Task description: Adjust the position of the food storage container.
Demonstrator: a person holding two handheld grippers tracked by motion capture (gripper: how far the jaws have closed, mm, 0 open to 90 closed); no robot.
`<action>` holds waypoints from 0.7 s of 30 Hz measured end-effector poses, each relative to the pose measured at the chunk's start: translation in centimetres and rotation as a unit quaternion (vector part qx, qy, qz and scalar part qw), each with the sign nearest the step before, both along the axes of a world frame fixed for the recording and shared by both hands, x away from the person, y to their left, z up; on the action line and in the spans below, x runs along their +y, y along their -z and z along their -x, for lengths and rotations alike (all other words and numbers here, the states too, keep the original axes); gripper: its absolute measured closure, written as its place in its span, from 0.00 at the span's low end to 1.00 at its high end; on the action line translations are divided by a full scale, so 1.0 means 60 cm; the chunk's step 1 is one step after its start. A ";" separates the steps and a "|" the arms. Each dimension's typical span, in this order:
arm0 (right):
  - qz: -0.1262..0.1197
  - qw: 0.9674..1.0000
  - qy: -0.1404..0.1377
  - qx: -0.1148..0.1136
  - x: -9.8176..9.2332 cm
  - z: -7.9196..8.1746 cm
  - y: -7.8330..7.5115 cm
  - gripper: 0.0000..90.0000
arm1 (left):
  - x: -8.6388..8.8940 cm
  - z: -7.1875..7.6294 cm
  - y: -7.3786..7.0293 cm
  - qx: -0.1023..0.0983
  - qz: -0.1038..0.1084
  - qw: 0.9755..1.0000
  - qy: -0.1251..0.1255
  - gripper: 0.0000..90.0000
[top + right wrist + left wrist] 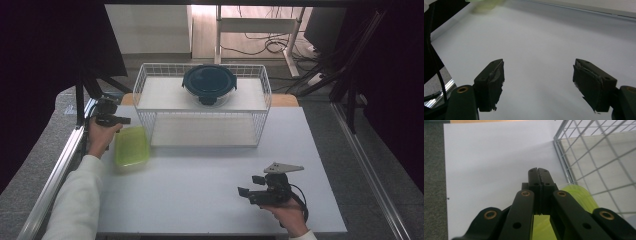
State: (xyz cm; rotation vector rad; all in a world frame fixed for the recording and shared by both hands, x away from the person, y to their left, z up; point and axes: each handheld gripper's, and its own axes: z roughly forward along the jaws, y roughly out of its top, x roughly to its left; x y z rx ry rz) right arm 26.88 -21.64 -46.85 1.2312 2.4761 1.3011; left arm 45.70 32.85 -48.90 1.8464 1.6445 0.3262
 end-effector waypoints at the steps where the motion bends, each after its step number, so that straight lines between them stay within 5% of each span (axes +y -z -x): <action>1: 0.000 1.000 0.001 0.001 0.000 -0.001 0.001 0.28 | -0.001 -0.003 0.003 0.003 -0.001 1.000 -0.002 1.00; 13: 0.004 1.000 0.002 0.006 -0.001 -0.003 0.006 0.28 | -0.005 -0.001 0.012 0.035 -0.017 0.999 0.010 1.00; 21: 0.005 1.000 -0.002 0.005 0.005 0.001 0.005 0.28 | -0.019 0.038 0.007 0.035 -0.008 0.999 0.038 1.00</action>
